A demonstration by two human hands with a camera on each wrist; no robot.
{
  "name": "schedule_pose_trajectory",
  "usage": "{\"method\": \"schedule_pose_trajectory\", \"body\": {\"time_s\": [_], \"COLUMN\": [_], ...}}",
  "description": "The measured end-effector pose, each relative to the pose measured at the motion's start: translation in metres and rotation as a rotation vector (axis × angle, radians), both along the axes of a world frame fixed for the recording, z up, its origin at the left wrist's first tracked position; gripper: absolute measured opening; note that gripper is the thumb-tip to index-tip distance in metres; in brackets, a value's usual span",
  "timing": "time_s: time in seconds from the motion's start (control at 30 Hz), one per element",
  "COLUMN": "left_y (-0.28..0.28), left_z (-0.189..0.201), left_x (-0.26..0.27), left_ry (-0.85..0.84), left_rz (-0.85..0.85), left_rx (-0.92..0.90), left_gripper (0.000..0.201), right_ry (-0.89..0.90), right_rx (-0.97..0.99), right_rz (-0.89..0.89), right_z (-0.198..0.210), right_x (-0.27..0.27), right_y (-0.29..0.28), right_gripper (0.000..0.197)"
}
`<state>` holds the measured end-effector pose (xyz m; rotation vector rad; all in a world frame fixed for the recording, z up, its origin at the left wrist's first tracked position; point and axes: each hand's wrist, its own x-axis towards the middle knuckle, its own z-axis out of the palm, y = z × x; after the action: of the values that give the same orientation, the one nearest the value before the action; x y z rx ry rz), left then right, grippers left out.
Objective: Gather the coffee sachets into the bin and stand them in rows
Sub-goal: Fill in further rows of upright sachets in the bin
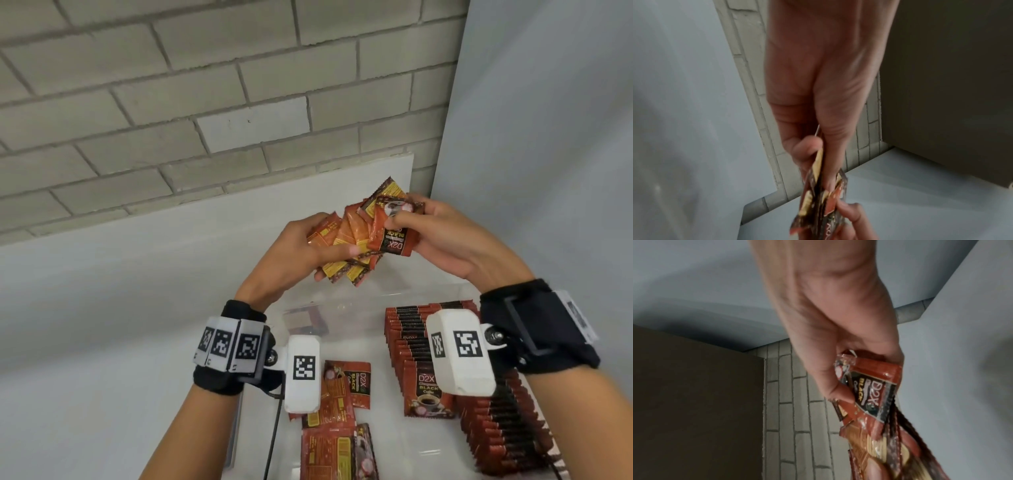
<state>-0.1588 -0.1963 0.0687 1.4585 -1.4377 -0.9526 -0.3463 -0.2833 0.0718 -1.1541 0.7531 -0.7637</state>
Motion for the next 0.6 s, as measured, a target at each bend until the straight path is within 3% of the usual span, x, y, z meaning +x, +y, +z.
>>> {"method": "schedule_pose_trajectory", "body": {"time_s": [0.07,0.27,0.4,0.5,0.6], "left_y": [0.000,0.000,-0.002,-0.005,-0.007], "left_z": [0.000,0.002,0.001,0.002,0.006], "left_x": [0.002,0.002,0.000,-0.004,-0.012], "left_ry": [0.032,0.089,0.038,-0.026,0.019], "left_rz": [0.037,-0.014,-0.026,0.030,0.112], "left_rx": [-0.041,-0.006,-0.012,-0.053,-0.092], "left_gripper": [0.029,0.053,0.080,0.070,0.060], "right_ry": [-0.008,0.017,0.003,-0.029,-0.129], "right_rx": [0.075,0.161,0.179,0.181,0.175], "right_rz": [0.000,0.120,0.232,0.277,0.269], "right_z": [-0.001,-0.002,-0.003,-0.004,-0.006], "right_x": [-0.001,0.003,0.007,0.011,0.015], "right_y": [-0.001,0.002,0.006,0.010,0.012], "right_gripper": [0.019,0.030,0.040,0.051,0.054]}}
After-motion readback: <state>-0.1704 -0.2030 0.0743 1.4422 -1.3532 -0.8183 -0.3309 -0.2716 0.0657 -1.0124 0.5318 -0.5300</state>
